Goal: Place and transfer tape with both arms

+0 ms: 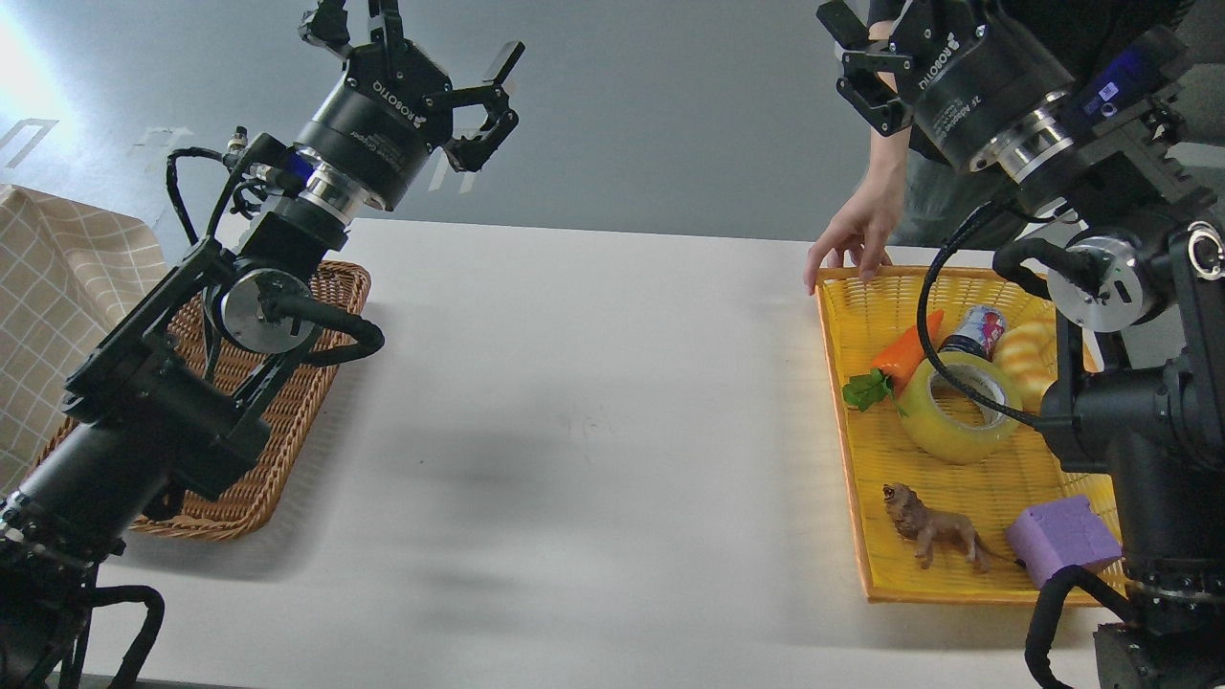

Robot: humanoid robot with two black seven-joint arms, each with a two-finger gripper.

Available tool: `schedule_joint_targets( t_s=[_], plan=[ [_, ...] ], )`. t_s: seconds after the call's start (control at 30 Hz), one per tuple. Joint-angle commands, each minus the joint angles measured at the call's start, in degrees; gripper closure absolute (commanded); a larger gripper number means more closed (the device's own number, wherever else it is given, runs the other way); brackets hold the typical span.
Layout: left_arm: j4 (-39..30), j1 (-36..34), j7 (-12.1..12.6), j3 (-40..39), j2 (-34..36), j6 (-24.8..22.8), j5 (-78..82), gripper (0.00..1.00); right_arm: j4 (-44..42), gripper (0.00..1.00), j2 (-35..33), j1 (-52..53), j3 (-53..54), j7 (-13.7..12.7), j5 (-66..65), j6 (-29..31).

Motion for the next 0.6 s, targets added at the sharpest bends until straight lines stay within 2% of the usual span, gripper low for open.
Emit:
schedule_joint_targets(
  t_s=[0.0,0.57],
  plan=[
    [0.09,0.12,0.00,-0.01,0.05,0.00,0.00,0.00,-0.08,0.00,0.00,0.00,-0.10,0.00,0.01,0.01],
    [0.09,0.47,0.00,0.08,0.05,-0.18,0.00,0.00,0.09,0.00,0.00,0.00,-0.72,0.00,0.01,0.01]
  ],
)
